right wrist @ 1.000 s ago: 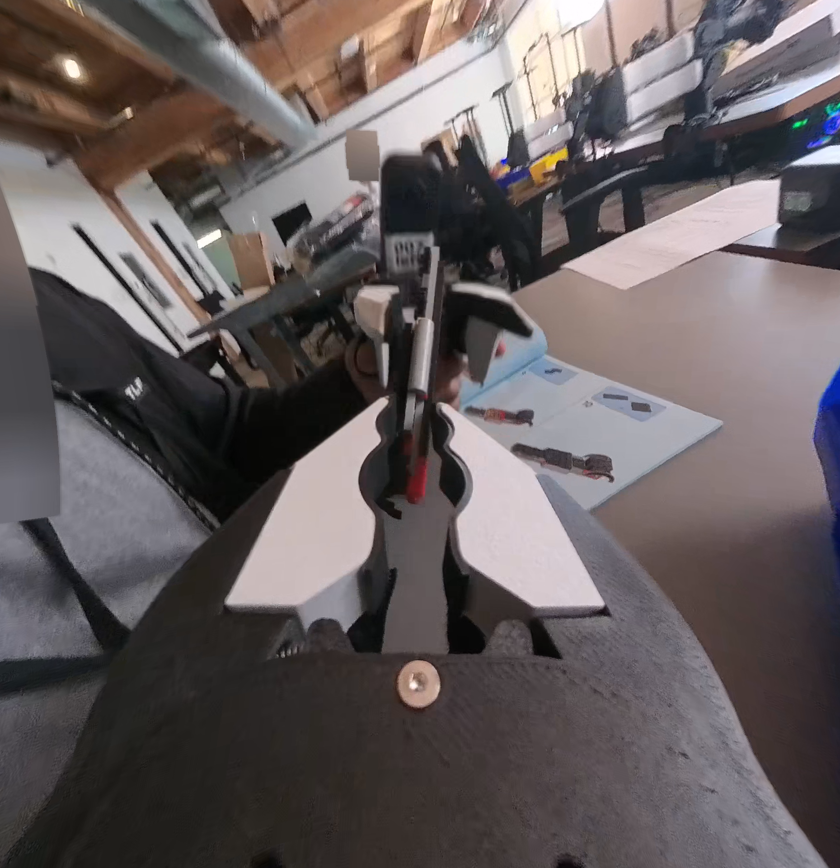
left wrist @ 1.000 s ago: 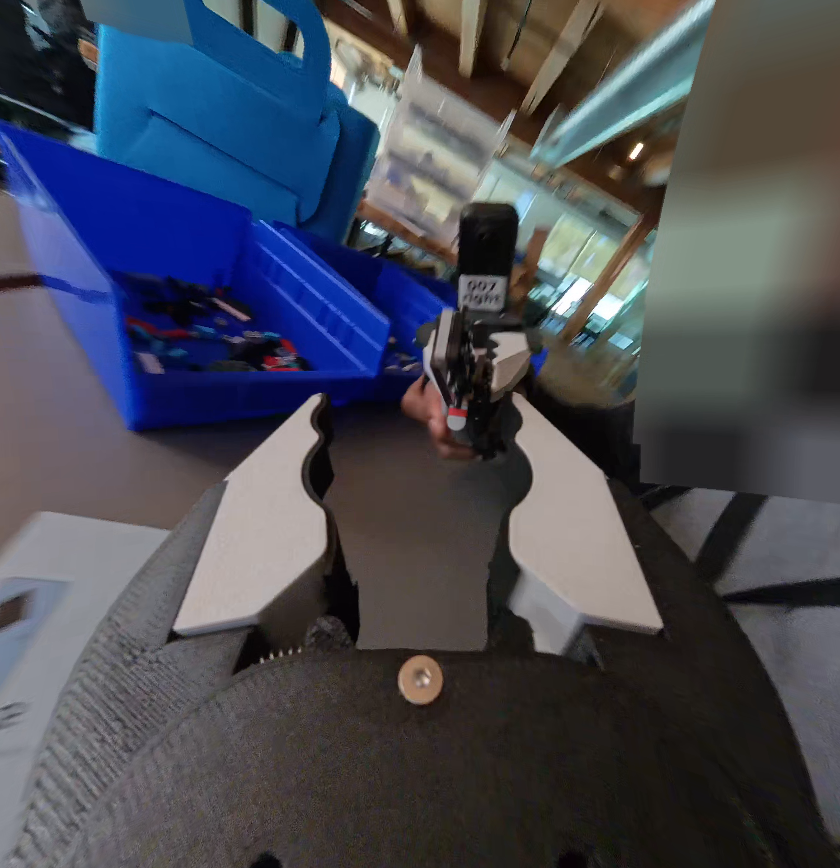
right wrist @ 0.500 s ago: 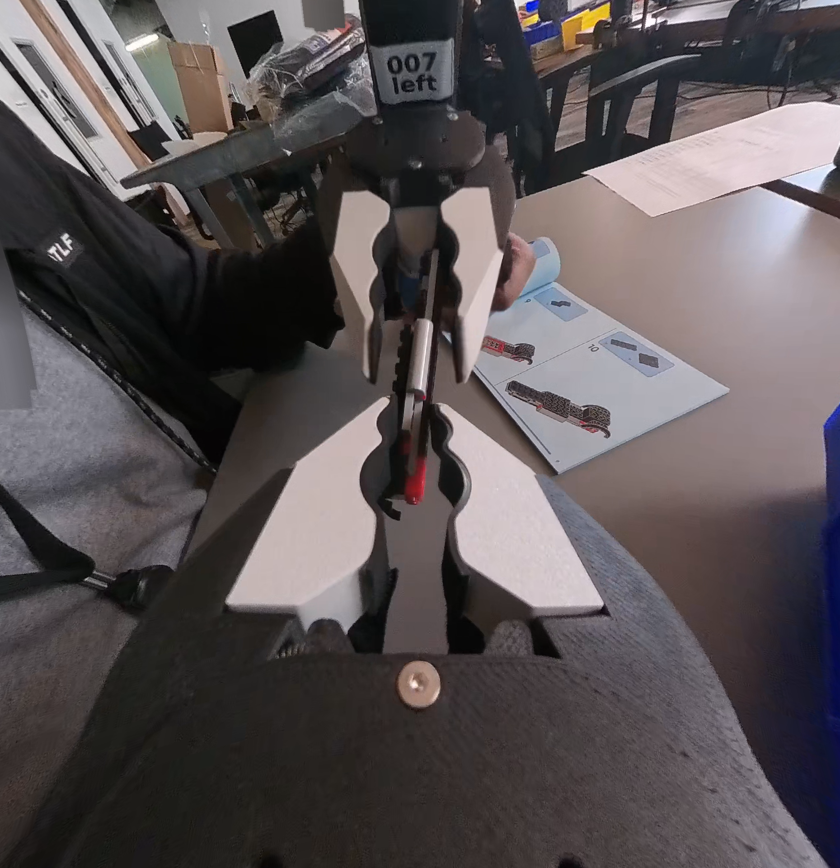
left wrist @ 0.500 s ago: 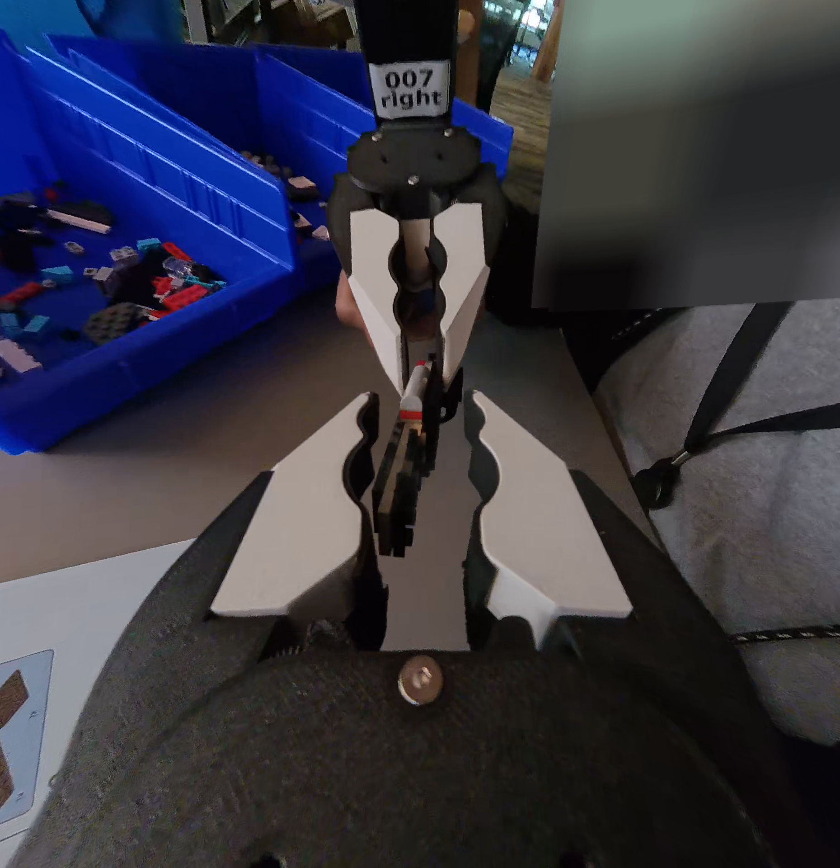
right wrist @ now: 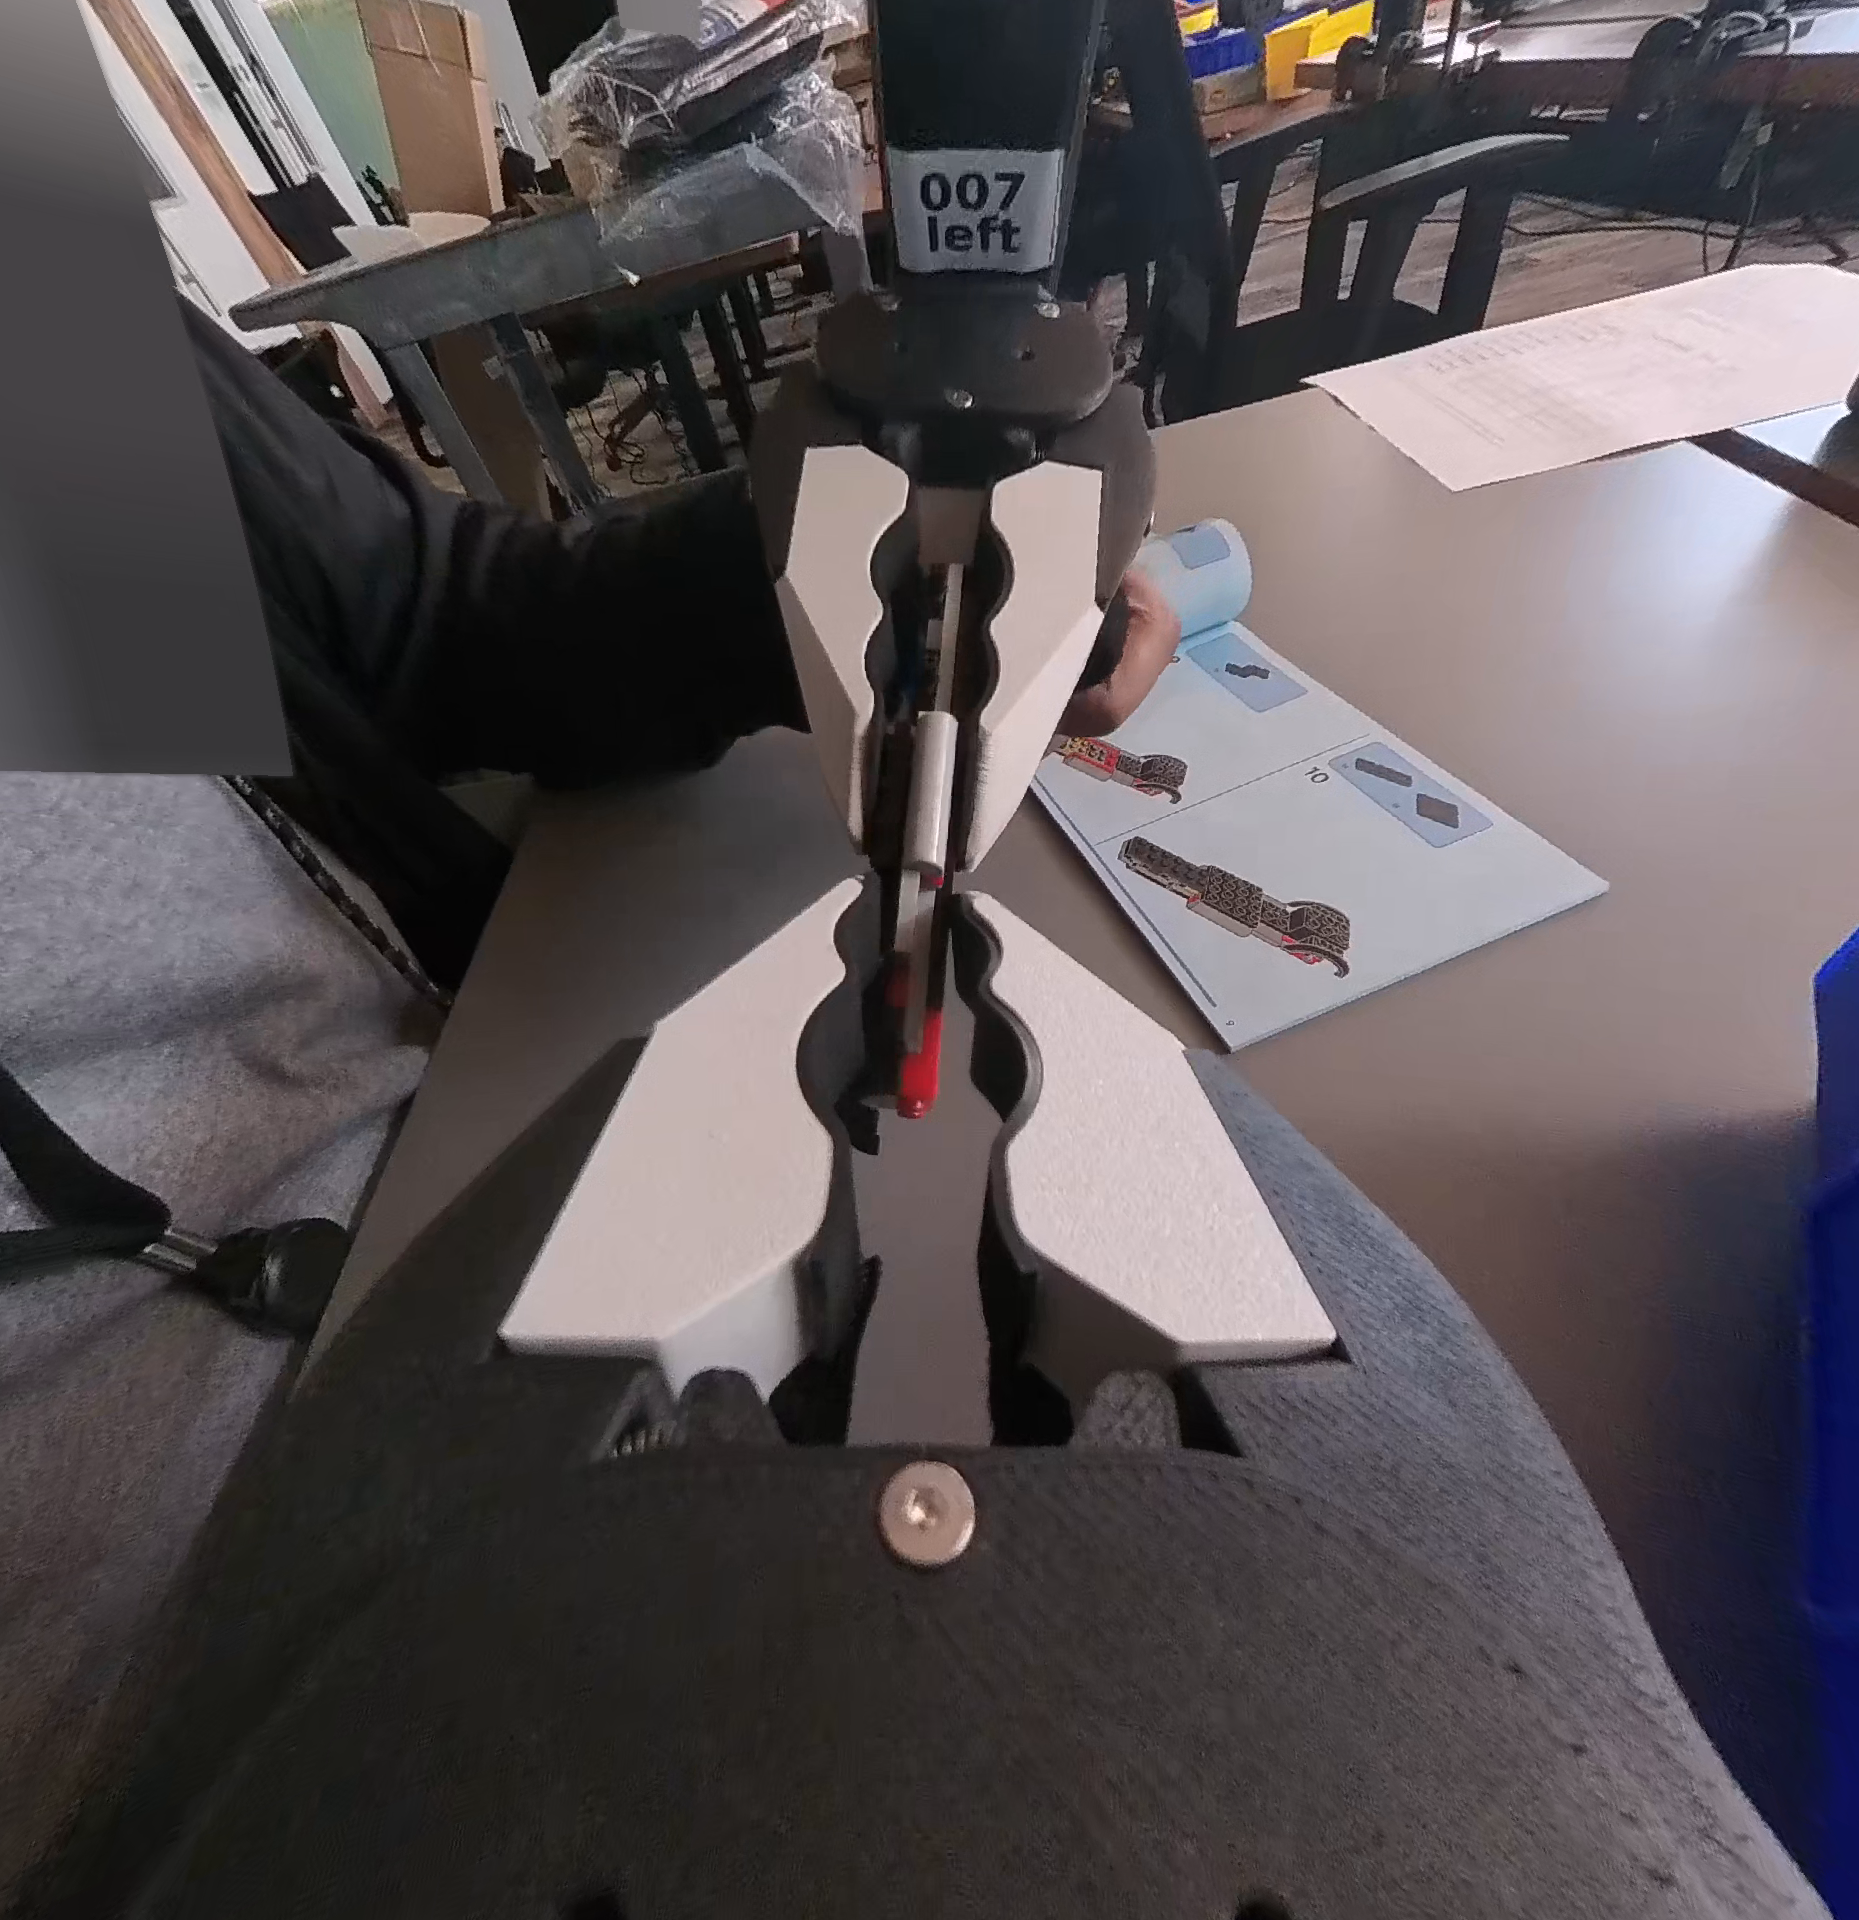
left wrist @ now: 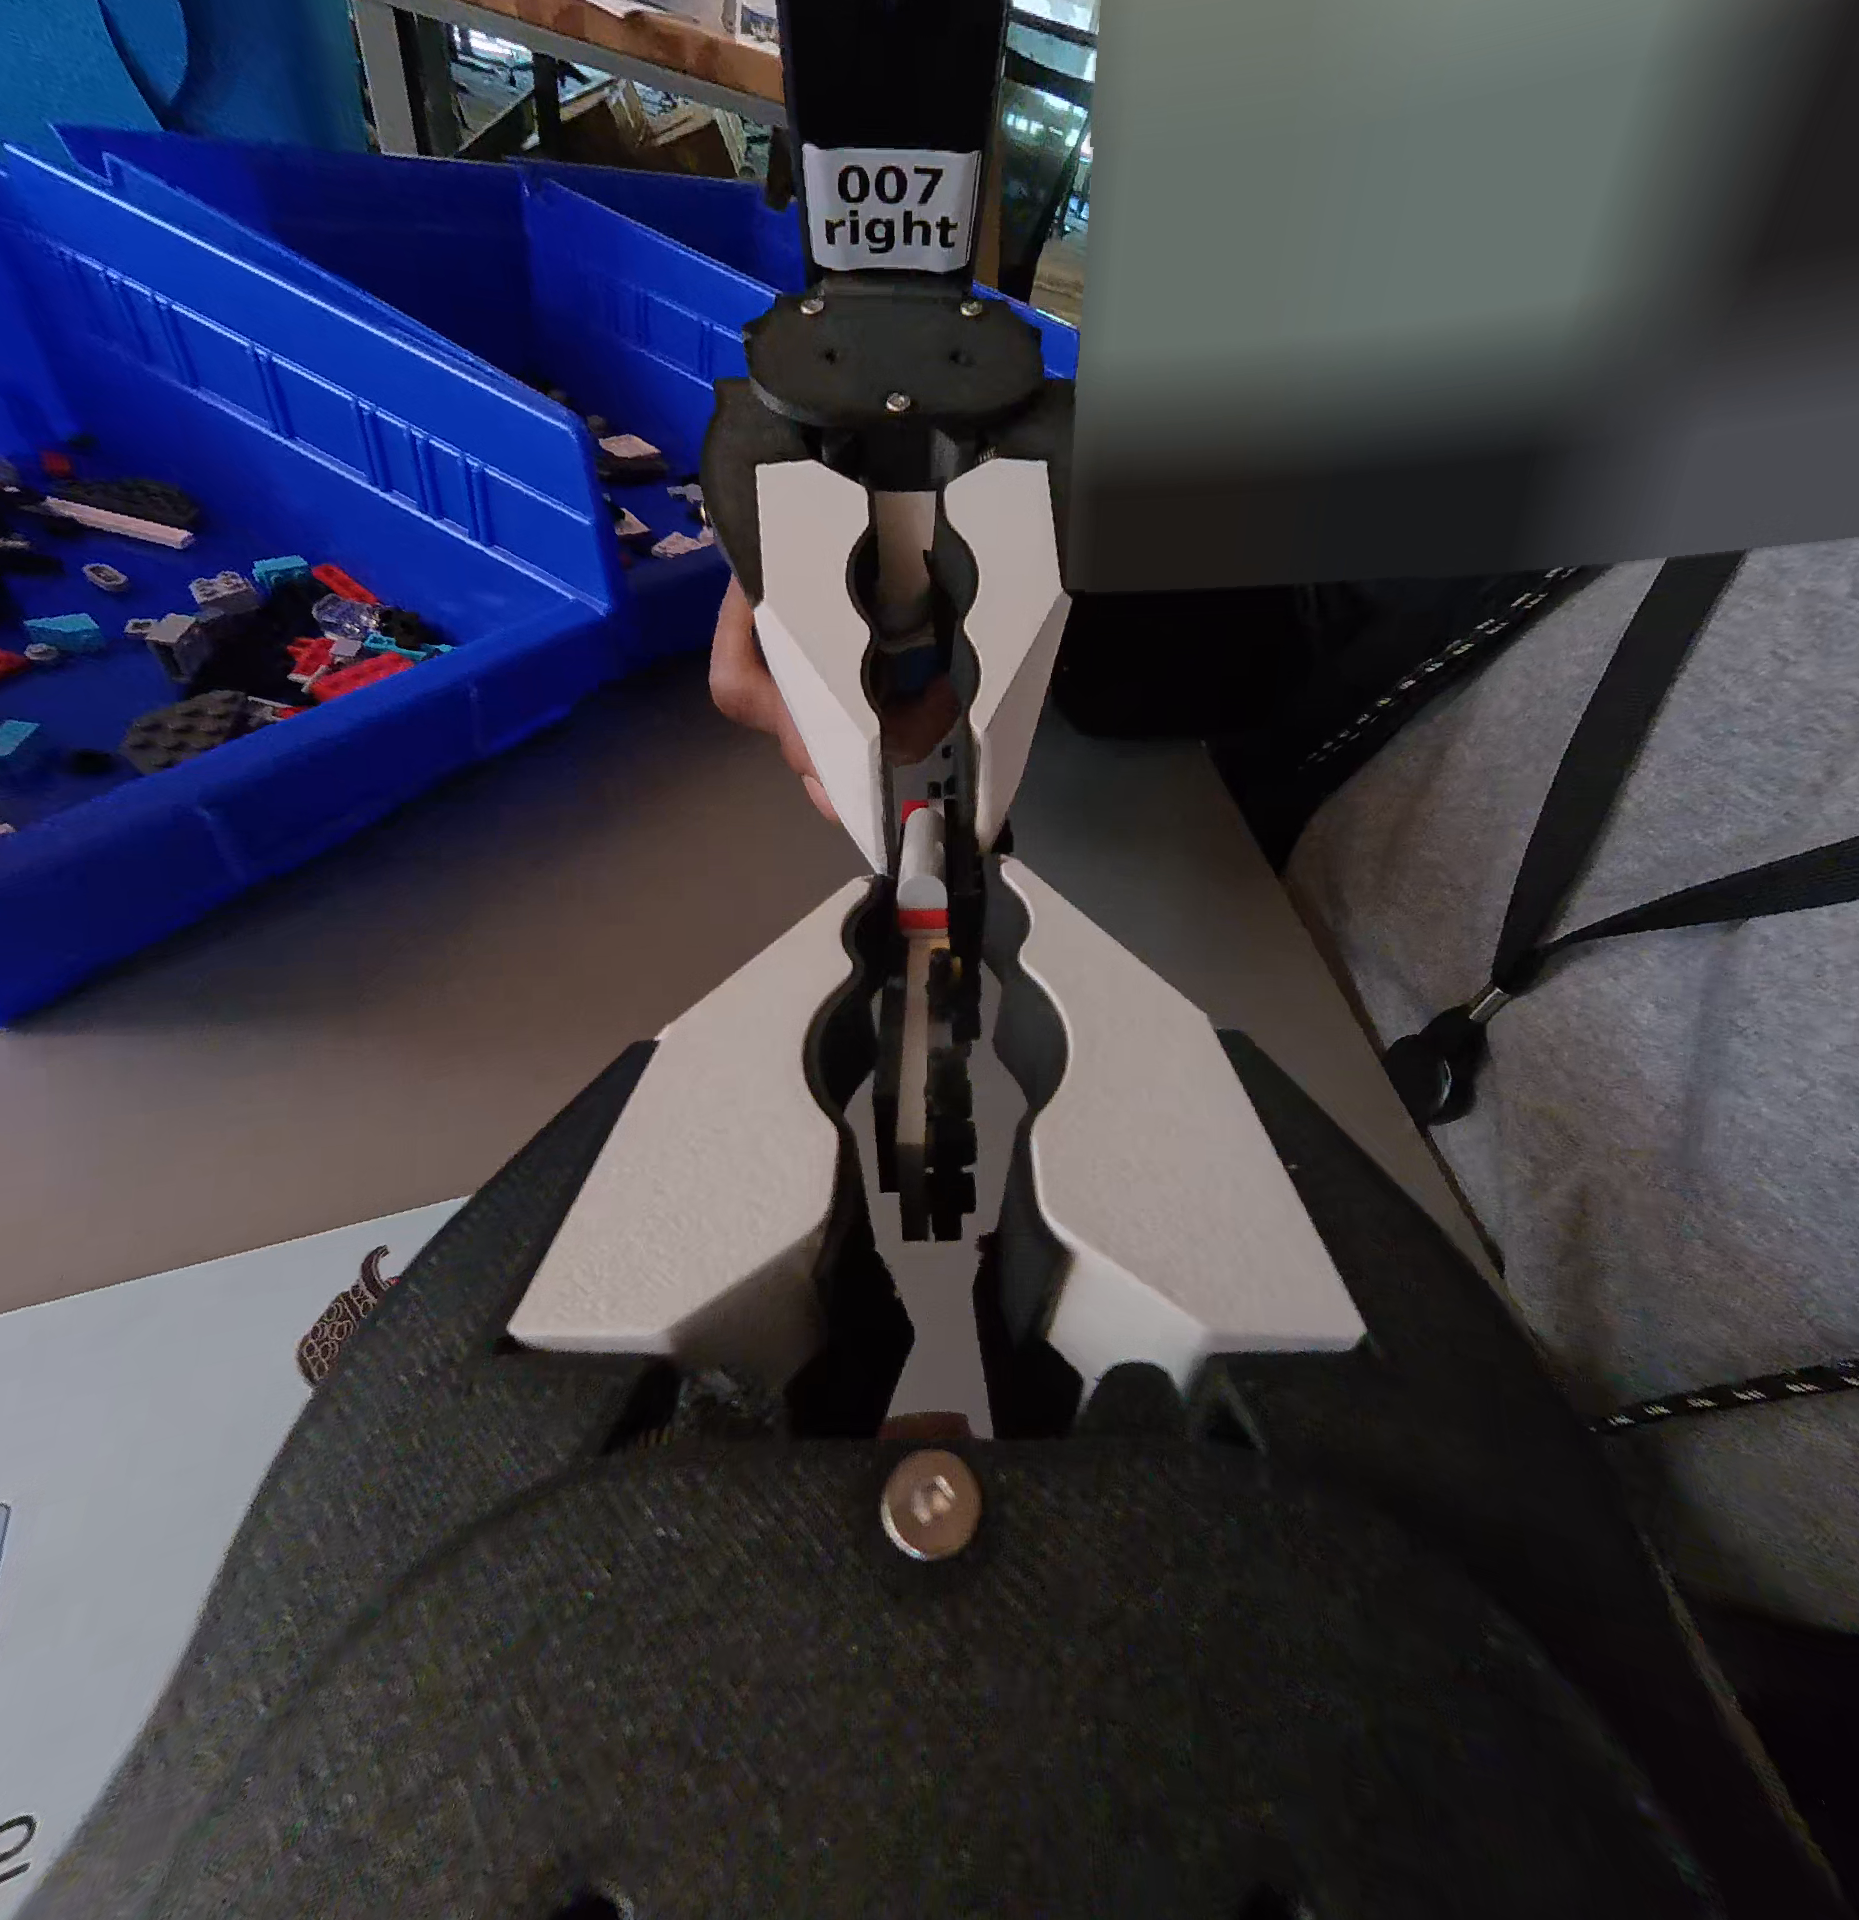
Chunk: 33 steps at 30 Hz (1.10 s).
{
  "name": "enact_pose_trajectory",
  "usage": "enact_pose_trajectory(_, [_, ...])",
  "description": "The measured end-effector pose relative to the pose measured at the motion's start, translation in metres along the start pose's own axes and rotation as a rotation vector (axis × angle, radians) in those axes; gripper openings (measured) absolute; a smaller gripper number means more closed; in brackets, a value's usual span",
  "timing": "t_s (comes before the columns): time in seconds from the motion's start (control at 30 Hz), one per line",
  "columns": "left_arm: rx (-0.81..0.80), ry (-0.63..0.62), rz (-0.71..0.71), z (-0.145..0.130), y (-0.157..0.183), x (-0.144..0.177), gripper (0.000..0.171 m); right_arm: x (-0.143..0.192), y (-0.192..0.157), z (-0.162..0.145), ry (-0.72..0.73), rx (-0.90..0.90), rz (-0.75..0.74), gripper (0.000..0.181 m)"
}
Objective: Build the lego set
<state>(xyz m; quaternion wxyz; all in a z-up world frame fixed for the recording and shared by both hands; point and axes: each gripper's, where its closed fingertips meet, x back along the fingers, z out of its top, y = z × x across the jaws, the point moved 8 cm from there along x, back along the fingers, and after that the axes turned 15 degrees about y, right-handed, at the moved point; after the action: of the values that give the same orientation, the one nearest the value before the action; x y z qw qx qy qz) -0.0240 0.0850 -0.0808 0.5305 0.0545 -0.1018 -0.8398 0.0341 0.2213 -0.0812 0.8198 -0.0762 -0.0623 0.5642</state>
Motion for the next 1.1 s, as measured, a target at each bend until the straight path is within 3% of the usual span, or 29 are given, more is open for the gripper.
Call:
enact_pose_trajectory(0.13, [-0.036,0.011,0.02,-0.001,0.0,0.0,0.015,0.001,0.001,0.001,0.013,0.023,-0.013,0.016])
enact_pose_trajectory(0.27, [-0.159,-0.017,0.091,-0.002,-0.001,0.001,0.016,0.003,0.0,0.006,0.056,0.048,-0.013,0.031])
enact_pose_trajectory(0.53, [-0.352,0.058,0.074,0.006,0.012,0.002,0.015,0.0,-0.007,0.009,0.073,0.156,-0.037,0.021])
enact_pose_trajectory(1.1, [-0.431,0.12,0.066,0.011,0.021,0.002,0.015,0.0,-0.014,0.014,0.136,0.214,-0.023,0.019])
